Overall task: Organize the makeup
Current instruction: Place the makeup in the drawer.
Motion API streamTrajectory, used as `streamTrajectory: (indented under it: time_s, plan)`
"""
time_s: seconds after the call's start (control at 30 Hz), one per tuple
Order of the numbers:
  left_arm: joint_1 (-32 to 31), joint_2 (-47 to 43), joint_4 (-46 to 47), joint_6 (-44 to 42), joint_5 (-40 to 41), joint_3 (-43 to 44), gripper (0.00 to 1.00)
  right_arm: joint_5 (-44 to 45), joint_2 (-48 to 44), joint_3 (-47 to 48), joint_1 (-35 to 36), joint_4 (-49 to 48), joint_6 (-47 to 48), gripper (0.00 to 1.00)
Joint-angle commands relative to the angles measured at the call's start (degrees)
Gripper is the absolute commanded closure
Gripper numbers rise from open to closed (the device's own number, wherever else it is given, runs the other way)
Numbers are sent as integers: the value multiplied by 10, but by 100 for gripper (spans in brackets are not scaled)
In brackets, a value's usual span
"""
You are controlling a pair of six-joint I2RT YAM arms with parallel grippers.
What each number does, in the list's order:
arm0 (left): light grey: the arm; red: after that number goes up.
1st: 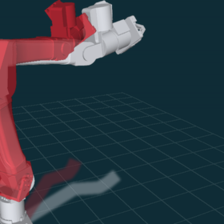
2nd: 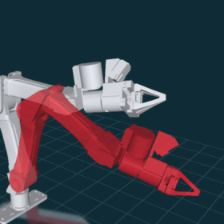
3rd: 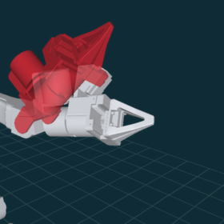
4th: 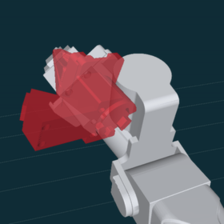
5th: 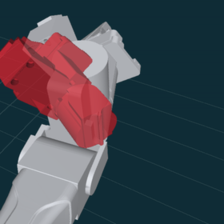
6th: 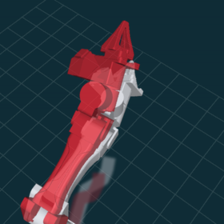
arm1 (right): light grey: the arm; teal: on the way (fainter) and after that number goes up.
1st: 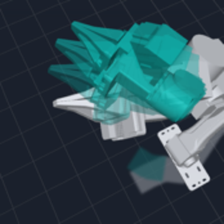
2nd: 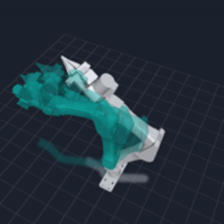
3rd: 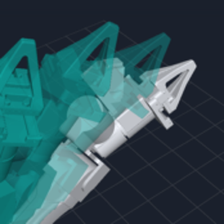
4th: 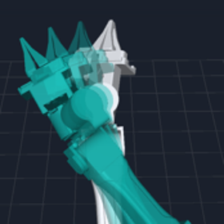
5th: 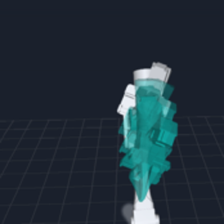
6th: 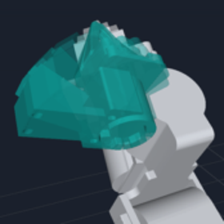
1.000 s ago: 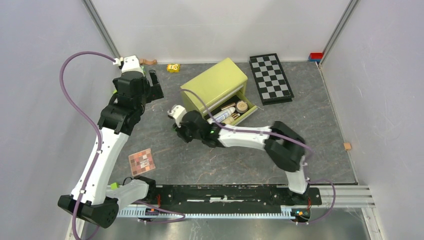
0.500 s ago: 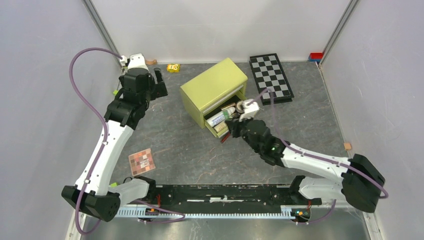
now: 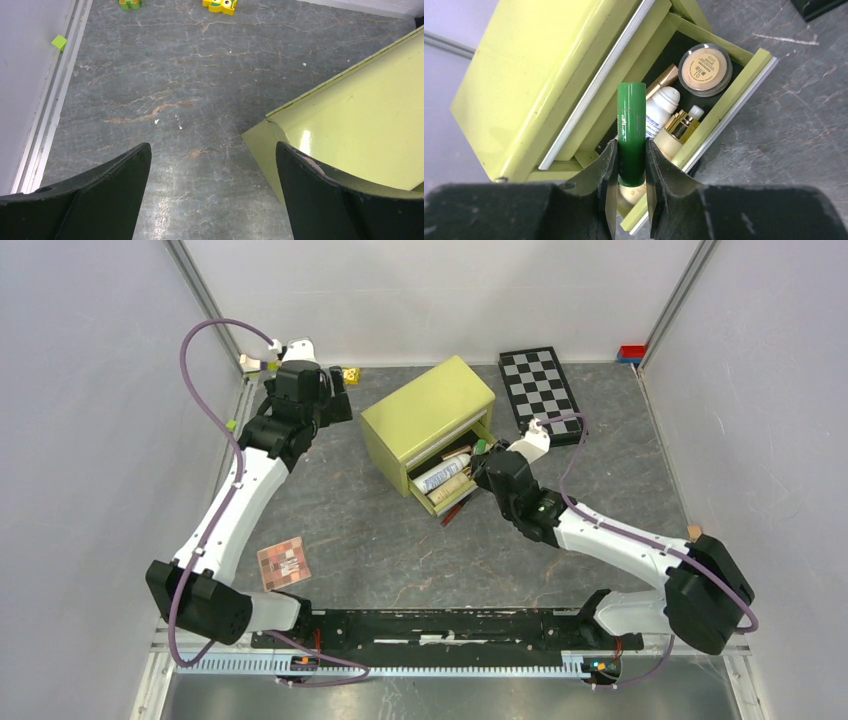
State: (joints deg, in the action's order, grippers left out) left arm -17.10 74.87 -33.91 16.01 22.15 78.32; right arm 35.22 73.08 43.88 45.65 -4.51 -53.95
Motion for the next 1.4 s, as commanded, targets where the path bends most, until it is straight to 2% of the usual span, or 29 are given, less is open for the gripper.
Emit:
streamTrajectory:
  time_s: [0.0,0.17,0.43,0.73,1.0,1.07,1.27,1.37]
  plan:
    - [0,12,54,-16,3,20,0,16,18,31,-14,33,-113,100]
    - [0,4,95,-35,15,-22,0,-22,56,52,-38,38,-162,100]
    - [0,-6,127,-43,21,-68,0,-91,140,89,-55,2,-188,100]
    - [0,-13,127,-44,23,-73,0,-164,209,95,-57,-55,-244,100]
    - [0,-15,127,-45,24,-73,0,-200,236,94,-57,-108,-249,99]
    - [0,-13,127,-45,25,-73,0,-208,240,94,-57,-116,-250,95]
    - [0,-14,126,-47,26,-73,0,-232,253,94,-57,-131,-251,66]
    - [0,-14,125,-47,28,-73,0,-239,256,93,-57,-137,-251,58]
